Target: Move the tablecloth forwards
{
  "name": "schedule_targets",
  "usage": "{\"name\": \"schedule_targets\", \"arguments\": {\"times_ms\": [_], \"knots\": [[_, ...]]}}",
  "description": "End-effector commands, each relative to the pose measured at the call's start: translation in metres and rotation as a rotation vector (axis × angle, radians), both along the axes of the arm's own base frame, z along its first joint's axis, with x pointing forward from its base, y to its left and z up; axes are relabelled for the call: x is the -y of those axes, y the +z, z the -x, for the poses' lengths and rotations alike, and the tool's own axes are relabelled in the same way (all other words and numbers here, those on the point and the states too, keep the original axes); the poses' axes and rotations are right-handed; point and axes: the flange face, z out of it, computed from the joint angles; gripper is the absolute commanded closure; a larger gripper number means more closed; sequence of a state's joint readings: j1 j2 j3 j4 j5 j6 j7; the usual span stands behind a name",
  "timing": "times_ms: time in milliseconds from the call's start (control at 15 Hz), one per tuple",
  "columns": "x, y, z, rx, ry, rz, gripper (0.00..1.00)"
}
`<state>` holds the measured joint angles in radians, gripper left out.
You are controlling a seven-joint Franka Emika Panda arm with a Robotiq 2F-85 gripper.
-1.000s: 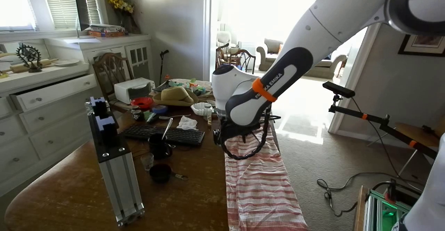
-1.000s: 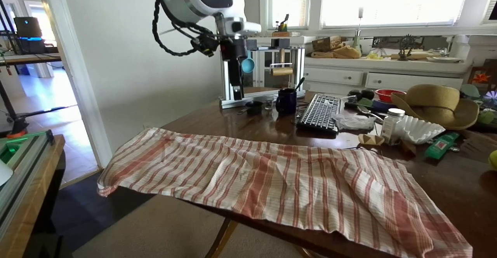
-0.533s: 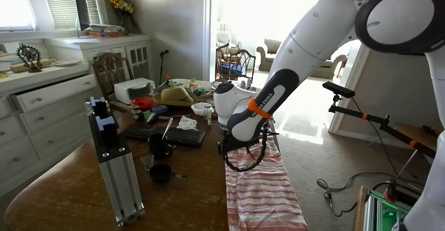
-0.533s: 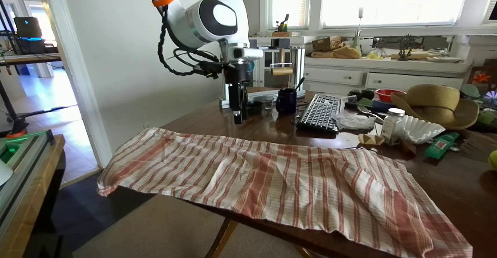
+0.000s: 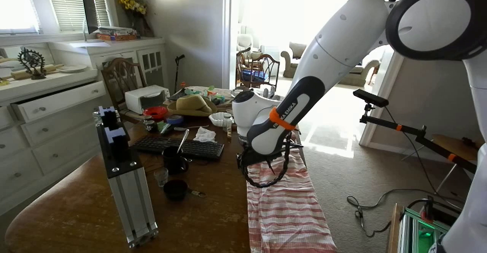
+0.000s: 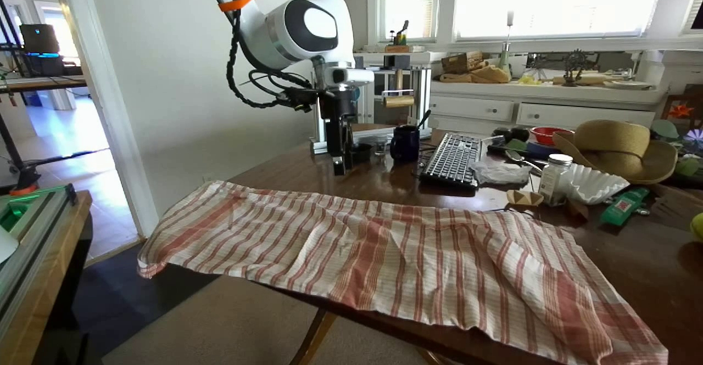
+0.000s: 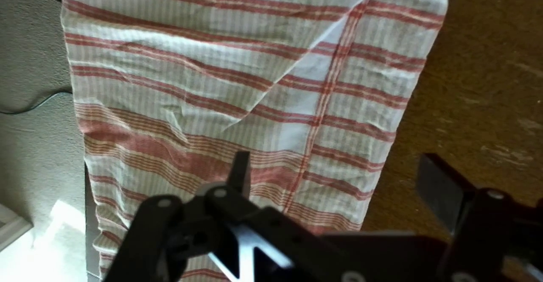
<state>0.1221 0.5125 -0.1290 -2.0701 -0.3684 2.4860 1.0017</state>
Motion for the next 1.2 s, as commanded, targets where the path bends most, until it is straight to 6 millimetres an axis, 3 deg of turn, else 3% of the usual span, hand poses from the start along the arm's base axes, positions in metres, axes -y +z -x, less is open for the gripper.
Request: {"name": "schedule_targets", "arguments": {"times_ms": [0,333,467,667,733,933,1133], "knots": [[-0.005,-0.024,-0.018,-0.009,-0.036,0.007,0.0],[-0.015,-0.052,-0.037,-0.013,-0.058,-0.018,0.0],[-0.016,-0.063,-0.042,-0.023,-0.067,-0.014,0.11],[-0.015,-0.077,-0.046,-0.039,-0.081,-0.006,0.16],[-0.014,-0.081,-0.047,-0.044,-0.087,-0.002,0.22],[-0.012,-0.088,-0.05,-0.055,-0.1,0.002,0.28],[-0.012,-0.091,-0.052,-0.072,-0.108,0.009,0.26]]}}
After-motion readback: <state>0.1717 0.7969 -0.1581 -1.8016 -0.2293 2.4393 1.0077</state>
